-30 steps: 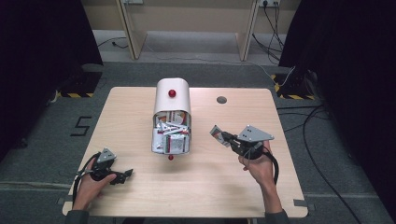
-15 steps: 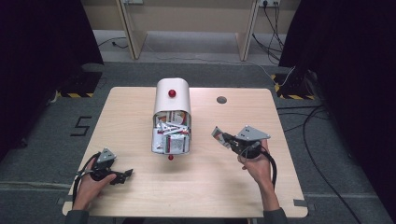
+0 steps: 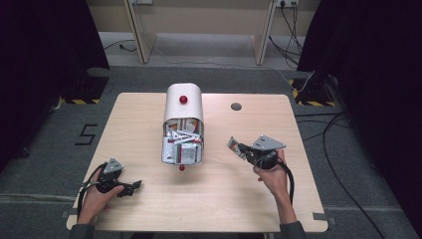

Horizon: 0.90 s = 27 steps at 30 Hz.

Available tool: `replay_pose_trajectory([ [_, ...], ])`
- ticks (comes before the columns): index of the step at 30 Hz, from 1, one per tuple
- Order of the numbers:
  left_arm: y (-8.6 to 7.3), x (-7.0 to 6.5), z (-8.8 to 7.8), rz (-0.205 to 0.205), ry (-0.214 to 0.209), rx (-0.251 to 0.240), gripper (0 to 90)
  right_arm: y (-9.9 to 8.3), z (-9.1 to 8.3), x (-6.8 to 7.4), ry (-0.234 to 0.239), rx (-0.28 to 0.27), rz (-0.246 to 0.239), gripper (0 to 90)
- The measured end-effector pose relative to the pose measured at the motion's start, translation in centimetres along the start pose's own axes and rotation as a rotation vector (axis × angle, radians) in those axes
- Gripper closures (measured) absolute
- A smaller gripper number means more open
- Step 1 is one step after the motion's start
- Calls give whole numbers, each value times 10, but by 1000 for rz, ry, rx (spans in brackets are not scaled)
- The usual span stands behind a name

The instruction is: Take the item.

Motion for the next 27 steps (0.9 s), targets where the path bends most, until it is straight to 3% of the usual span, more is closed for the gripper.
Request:
replay_pose_trajectory([
  [27,0,0,0,0,0,0,0,-25,29,6,26,92,-4,900],
])
Point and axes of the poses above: each handheld gripper's, and its own axes: z roughly forward along the jaws, y roughly out of its top, x roughly to its left, the point moved 7 cm from there along z, roughly forward along the jaws, and after that the axes turned 9 degrees about z, right-handed, at the moved point
